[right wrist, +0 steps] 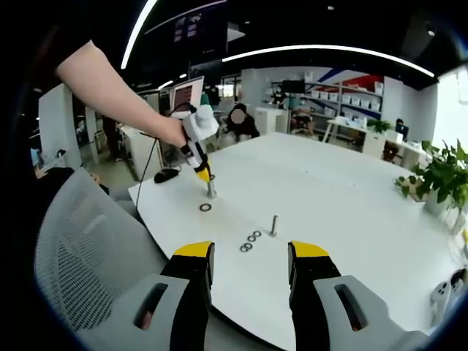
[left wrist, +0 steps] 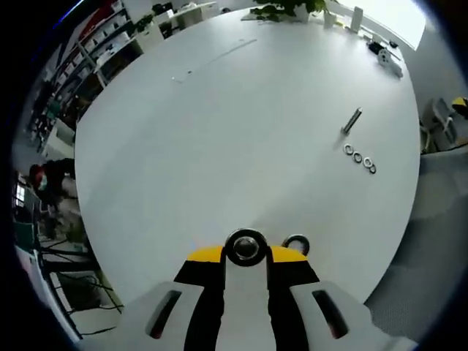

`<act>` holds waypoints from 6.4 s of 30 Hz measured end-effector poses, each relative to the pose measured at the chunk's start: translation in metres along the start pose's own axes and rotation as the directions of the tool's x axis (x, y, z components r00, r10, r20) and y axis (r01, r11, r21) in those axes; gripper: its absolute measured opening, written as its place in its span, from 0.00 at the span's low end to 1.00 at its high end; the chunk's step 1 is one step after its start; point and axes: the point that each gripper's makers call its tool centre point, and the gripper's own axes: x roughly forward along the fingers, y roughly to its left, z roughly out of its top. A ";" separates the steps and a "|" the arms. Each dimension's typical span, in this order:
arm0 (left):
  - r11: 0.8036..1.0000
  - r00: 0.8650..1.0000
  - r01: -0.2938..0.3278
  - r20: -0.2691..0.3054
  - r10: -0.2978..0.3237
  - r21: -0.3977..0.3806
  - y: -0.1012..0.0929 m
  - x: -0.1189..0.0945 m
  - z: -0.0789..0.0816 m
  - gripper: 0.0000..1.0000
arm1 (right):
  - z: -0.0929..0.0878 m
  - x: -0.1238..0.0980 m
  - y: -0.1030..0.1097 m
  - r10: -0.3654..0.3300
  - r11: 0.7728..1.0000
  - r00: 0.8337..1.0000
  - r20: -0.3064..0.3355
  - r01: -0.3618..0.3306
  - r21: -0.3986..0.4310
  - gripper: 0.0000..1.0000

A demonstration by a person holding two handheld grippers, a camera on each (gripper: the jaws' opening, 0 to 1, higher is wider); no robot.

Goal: Place the washer onto the threaded stud by aligning its center hole with the stud, sliding it down to the base, and recovering from edge contact or off-axis alignment until the washer reaches the visible bottom stop.

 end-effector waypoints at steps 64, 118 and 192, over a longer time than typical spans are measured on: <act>0.980 0.998 0.044 -0.024 -0.050 -0.195 -0.032 0.020 -0.034 0.29 | 0.004 -0.003 0.000 -0.012 1.000 1.000 0.014 0.013 -0.013 0.41; 0.993 0.988 0.060 -0.134 -0.073 -0.099 -0.064 0.048 -0.029 0.21 | 0.005 -0.003 0.000 -0.006 1.000 1.000 0.021 0.006 -0.013 0.41; 0.985 0.989 -0.065 0.119 0.084 -0.157 -0.003 -0.022 -0.001 0.19 | 0.005 -0.002 0.000 -0.003 1.000 1.000 0.022 0.003 -0.014 0.41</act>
